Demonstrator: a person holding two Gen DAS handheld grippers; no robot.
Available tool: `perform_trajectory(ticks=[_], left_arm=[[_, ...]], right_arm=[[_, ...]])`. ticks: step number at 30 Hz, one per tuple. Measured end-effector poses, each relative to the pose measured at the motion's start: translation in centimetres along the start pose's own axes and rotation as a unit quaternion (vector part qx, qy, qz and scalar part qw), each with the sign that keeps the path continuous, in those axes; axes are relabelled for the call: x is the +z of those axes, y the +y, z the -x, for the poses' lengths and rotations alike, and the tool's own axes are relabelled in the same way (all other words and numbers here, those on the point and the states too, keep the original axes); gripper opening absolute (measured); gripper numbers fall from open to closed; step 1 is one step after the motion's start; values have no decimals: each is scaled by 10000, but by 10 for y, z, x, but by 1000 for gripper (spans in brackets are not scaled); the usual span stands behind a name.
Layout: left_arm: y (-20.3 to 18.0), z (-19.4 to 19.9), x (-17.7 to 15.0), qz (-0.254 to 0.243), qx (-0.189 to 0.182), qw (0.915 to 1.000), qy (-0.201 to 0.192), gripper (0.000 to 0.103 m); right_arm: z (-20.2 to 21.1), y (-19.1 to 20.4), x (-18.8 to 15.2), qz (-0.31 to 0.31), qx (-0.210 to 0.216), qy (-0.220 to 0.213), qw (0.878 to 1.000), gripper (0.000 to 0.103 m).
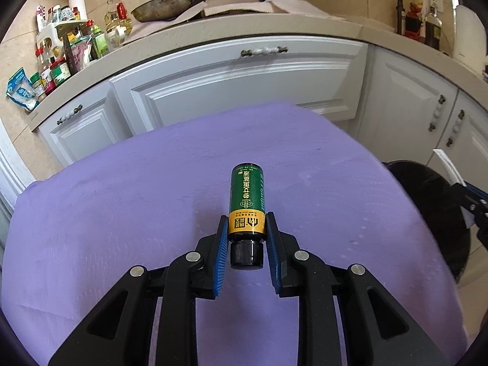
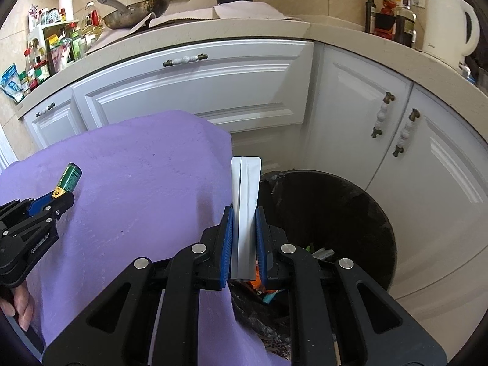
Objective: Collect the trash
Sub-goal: 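Carry the green tube and white tube over the black bin with both grippers, then open both grippers over the bin to drop the two tubes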
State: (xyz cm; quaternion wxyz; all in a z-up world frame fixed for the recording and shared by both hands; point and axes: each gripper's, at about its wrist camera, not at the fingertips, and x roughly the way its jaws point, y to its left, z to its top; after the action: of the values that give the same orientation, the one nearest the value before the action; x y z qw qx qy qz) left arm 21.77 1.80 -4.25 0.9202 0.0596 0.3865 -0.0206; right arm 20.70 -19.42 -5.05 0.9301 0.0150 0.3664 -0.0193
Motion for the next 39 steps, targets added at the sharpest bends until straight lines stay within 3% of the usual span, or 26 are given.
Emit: perform_trajectory(ticks=[19,25,39], left_arm=[[-94,44,12,-664,-862,9915,-710,24],[-121,44,17,-815,-939,9882,-897,24],[-157,17,27,-954,-966,9866,-901,24]], right_arm=[[32,-62,-14,-481,-789,-296,9953,14],[30,-76,-14,-551,-944,-359,9934,14],[10,-102,-12,-762,-1167,-412,9894,14]])
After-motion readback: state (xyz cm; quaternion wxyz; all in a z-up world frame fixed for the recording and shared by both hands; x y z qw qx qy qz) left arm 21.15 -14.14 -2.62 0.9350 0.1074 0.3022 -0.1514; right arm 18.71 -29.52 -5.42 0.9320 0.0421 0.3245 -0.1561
